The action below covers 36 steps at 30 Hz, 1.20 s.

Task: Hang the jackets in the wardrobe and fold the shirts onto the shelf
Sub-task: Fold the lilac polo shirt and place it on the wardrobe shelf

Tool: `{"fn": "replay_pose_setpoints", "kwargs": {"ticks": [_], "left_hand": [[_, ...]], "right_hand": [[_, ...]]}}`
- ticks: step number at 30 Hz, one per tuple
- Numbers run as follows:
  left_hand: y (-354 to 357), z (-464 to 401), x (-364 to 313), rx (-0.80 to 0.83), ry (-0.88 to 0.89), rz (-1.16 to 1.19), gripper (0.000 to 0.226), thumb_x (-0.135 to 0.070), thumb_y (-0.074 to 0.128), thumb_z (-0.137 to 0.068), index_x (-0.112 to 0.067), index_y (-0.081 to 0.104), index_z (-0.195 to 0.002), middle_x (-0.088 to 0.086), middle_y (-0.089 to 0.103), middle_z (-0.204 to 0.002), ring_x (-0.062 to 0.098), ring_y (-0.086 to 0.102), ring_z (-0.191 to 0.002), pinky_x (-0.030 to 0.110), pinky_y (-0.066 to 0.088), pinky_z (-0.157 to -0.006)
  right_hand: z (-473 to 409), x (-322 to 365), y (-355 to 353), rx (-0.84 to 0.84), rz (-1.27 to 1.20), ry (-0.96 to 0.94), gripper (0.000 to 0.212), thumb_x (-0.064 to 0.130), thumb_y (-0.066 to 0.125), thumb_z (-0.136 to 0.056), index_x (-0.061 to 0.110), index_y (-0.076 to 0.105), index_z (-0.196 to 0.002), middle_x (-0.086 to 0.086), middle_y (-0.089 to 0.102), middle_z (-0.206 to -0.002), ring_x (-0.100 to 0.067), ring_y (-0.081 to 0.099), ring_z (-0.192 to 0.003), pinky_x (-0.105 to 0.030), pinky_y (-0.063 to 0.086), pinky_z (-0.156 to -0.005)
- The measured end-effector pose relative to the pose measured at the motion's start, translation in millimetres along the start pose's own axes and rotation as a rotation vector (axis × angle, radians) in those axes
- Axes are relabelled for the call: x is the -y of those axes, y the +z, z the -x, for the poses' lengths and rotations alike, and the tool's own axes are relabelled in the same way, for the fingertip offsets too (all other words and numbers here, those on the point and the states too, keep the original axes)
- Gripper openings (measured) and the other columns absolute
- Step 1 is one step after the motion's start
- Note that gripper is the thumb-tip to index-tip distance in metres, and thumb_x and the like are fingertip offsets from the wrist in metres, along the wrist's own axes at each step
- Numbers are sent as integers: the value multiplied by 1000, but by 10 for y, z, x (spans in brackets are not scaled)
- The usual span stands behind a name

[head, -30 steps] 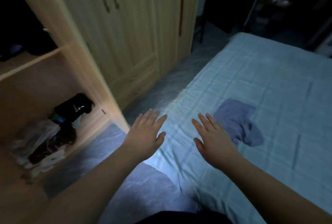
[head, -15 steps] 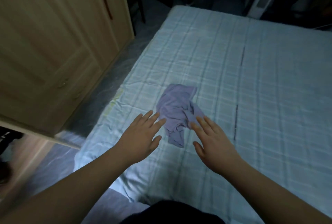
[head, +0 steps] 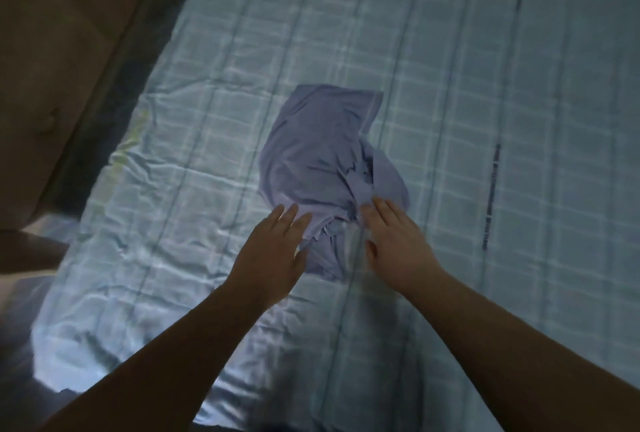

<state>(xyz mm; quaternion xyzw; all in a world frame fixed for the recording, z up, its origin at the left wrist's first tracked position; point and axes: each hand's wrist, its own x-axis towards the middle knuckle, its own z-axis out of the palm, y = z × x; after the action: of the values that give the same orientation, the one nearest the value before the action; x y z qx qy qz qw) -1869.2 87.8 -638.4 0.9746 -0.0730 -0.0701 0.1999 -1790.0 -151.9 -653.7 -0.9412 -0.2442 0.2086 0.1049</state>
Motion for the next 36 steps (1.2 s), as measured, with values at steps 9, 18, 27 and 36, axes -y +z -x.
{"fn": "replay_pose_setpoints", "kwargs": {"ticks": [9, 18, 27, 36], "left_hand": [[731, -624, 292, 132, -149, 20, 56, -31, 70, -73, -20, 55, -126, 8, 56, -122, 32, 53, -107, 42, 52, -77], [87, -534, 351, 84, -141, 405, 29, -23, 40, -88, -14, 64, -101, 1, 64, -96, 16, 55, -86, 23, 36, -73], [-357, 50, -226, 166, -146, 423, 13, -4, 41, -71, -12, 51, -73, 0, 56, -71, 17, 53, -64, 37, 47, -58], [375, 833, -249, 256, -257, 19, 11, -16, 56, -75, -25, 50, -73, 3, 58, -79, 29, 54, -81, 31, 35, -62]], "right_hand": [[-497, -173, 493, -134, -42, 144, 44, 13, 60, -88, 19, 54, -132, -13, 56, -128, -38, 55, -106, -46, 50, -84], [-138, -15, 105, -254, -555, 303, 10, 10, 45, -87, 16, 40, -81, -8, 47, -81, -20, 45, -70, -35, 38, -63], [922, 374, -384, -234, -827, 278, 21, 4, 48, -85, 21, 41, -76, 6, 41, -70, -3, 38, -59, -21, 32, -57], [1262, 176, 560, -2, -696, 165, 18, 15, 46, -78, 16, 61, -86, -4, 58, -87, -14, 52, -77, -15, 34, -68]]}}
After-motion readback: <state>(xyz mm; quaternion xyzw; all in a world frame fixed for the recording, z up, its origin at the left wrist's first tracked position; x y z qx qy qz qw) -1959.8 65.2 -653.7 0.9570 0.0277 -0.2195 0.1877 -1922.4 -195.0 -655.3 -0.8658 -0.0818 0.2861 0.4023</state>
